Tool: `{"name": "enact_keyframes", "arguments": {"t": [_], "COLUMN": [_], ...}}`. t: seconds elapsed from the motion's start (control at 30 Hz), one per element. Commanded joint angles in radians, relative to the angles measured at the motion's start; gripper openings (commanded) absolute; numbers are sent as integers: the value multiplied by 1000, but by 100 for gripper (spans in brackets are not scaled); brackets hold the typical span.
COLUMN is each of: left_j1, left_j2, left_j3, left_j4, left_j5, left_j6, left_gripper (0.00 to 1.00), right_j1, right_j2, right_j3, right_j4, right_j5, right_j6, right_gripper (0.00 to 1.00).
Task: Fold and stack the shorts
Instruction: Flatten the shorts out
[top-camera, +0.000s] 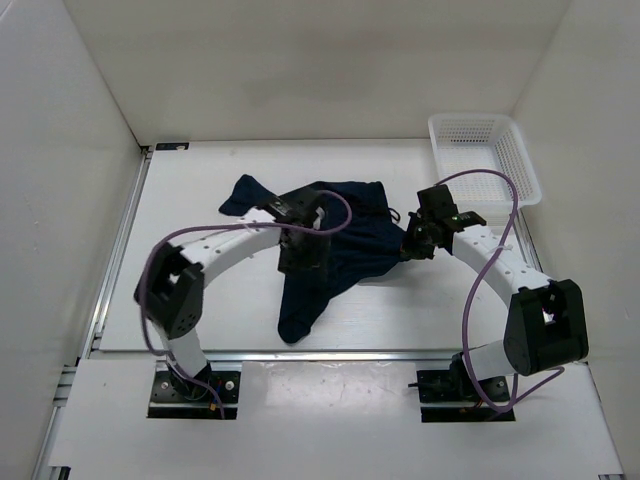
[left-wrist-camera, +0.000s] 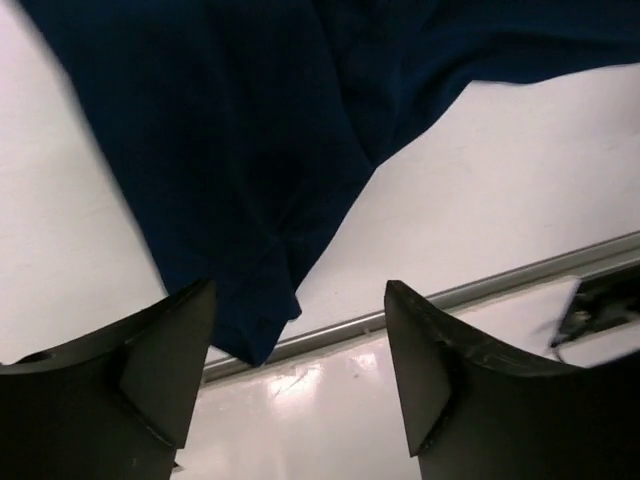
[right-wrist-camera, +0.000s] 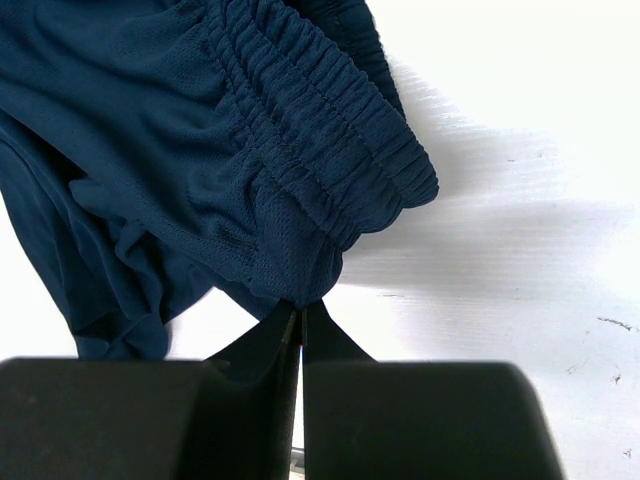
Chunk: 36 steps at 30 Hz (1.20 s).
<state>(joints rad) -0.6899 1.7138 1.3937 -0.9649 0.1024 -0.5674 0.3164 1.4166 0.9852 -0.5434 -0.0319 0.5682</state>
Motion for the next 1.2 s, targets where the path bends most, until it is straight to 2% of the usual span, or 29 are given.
{"name": "enact_keyframes", "arguments": {"t": [0.0, 0.2, 0.23, 0.3, 0.37, 0.4, 0.47, 0.57, 0.67, 0.7, 0.8, 0.83, 0.87, 0.9, 0.93, 1.0, 1.03, 1.13, 1.17], "left_j1": [-34, -45, -45, -36, -25, -10, 16, 111, 287, 387, 556, 588, 614, 634, 656, 656, 632, 580, 566], "left_j2": [76, 187, 197, 219, 219, 181, 129, -14, -126, -140, -140, -91, -62, -33, -13, -28, -83, -179, -238], "left_j3": [-27, 37, 37, 47, 47, 36, 21, 1, -28, -39, -39, -39, -29, -18, -9, -9, -24, -83, -135], "left_j4": [58, 84, 84, 84, 84, 75, 28, -44, -54, -54, -32, -15, -15, -15, -15, -15, -15, -15, -15], "left_j5": [-4, -40, -40, -40, -40, -40, -102, -179, -156, -141, -70, -70, -52, -14, 3, 20, 11, 2, 2], "left_j6": [-64, -61, -52, -52, -43, -43, -43, -22, 47, 64, 121, 132, 141, 150, 150, 138, 129, 94, 84], "left_gripper": [80, 70, 57, 40, 14, 10, 10, 10, 10, 10, 10, 22, 43, 75, 82, 91, 95, 93, 86], "right_j1": [4, 4, 4, 4, 4, 4, 4, 4, 4, 4, 4, 4, 4, 4, 4, 4, 4, 4, 4], "right_j2": [7, -24, -24, -24, -24, -33, -33, -33, -33, -33, -33, -33, -33, -24, -13, -13, -4, -4, -4], "right_j3": [7, -2, -2, -2, -2, -2, -2, -2, -2, -2, -13, -13, -13, -22, -22, -11, -11, -11, -11], "right_j4": [2, 2, 2, 2, 2, 2, -7, -7, -7, -7, 2, 13, 25, 25, 34, 34, 34, 34, 34], "right_j5": [-13, -13, -13, -13, -13, -13, -3, -3, -3, -3, -13, -13, -25, -25, -34, -34, -34, -34, -34], "right_j6": [-14, -14, -14, -14, -14, -14, -14, -14, -14, -14, -14, -4, -4, -4, -4, -4, -4, -4, -4], "right_gripper": [0, 0, 0, 0, 0, 0, 0, 0, 0, 0, 0, 0, 0, 0, 0, 0, 0, 0, 0]}}
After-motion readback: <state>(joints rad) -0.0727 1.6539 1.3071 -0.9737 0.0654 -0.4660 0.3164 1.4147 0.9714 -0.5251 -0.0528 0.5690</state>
